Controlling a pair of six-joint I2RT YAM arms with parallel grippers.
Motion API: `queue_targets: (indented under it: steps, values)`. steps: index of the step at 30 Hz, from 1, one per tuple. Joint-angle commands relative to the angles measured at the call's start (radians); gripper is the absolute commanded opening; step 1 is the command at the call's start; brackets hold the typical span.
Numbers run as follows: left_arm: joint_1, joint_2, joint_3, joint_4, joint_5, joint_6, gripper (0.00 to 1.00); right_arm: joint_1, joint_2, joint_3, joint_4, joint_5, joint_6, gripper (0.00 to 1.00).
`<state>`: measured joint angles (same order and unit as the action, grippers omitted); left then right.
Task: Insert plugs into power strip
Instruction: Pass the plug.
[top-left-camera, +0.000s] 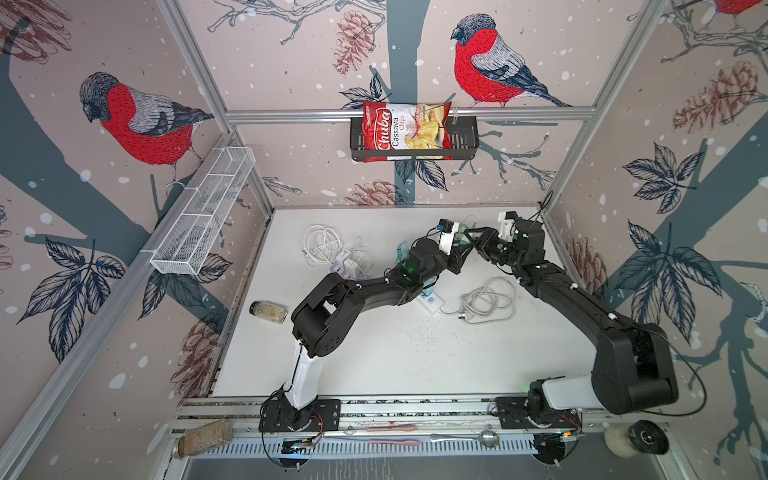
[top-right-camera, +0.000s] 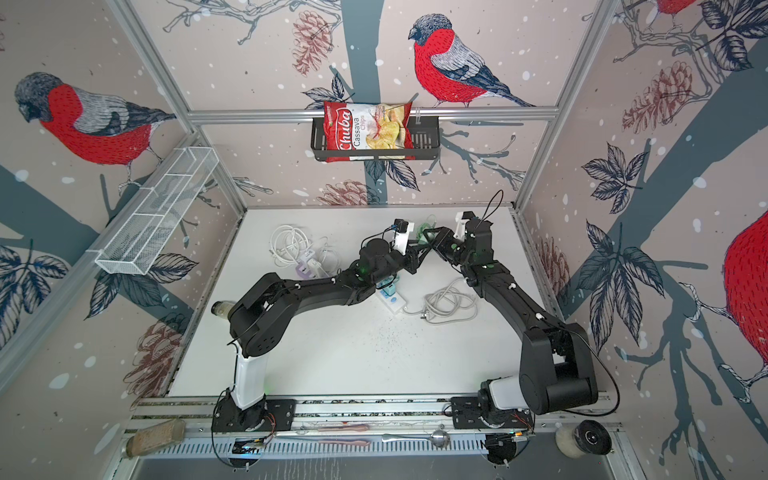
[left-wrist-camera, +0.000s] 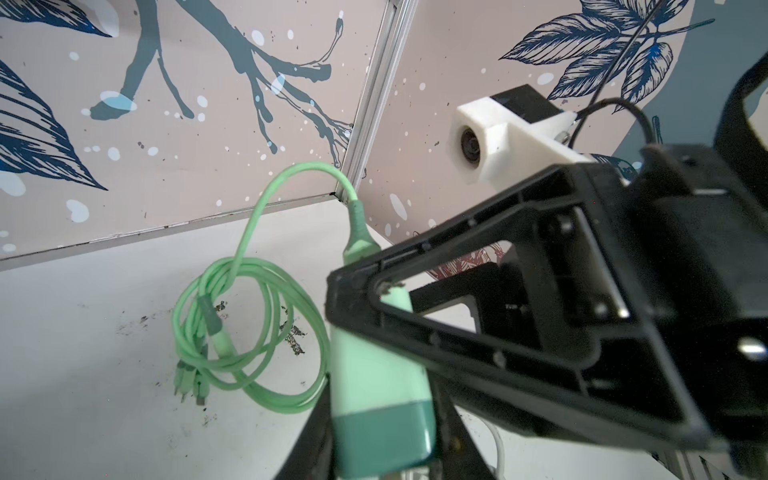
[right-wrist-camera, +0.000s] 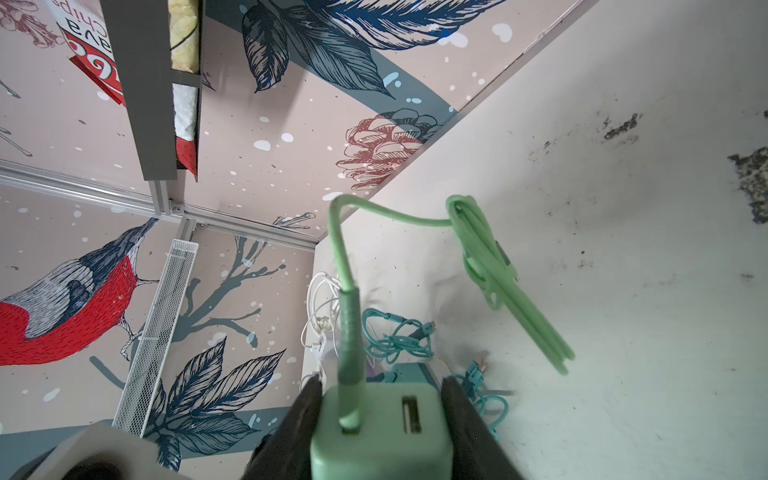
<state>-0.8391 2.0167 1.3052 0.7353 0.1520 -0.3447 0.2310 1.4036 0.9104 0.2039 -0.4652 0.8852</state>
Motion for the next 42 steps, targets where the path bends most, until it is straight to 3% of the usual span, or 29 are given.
queue_targets:
  steps: [1, 5, 10, 24, 30, 35, 39, 42]
  values:
    - [-0.003, 0.003, 0.017, 0.042, 0.033, 0.044, 0.25, 0.011, -0.006, 0.006, 0.015, -0.027, -0.004, 0.32]
    - [-0.003, 0.004, 0.014, 0.052, 0.026, 0.051, 0.18, 0.016, -0.012, 0.000, 0.013, -0.029, -0.005, 0.34]
    - [-0.003, -0.004, -0.005, 0.061, 0.026, 0.081, 0.11, 0.013, -0.032, 0.002, -0.003, -0.019, -0.011, 0.45]
    - [0.000, -0.070, -0.107, 0.083, 0.049, 0.196, 0.00, -0.011, -0.050, 0.063, -0.145, -0.015, -0.103, 0.63]
    - [0.039, -0.100, -0.122, 0.046, 0.151, 0.234, 0.00, -0.079, -0.086, 0.107, -0.291, -0.136, -0.321, 0.65]
    - [0.091, -0.114, -0.150, 0.061, 0.280, 0.197, 0.00, -0.103, -0.111, 0.129, -0.452, -0.233, -0.613, 0.66]
    - [0.107, -0.132, -0.171, 0.059, 0.349, 0.198, 0.00, -0.105, -0.146, 0.110, -0.465, -0.197, -0.770, 0.65]
    - [0.110, -0.151, -0.177, 0.023, 0.394, 0.212, 0.00, -0.116, -0.173, 0.120, -0.457, -0.187, -0.813, 0.63]
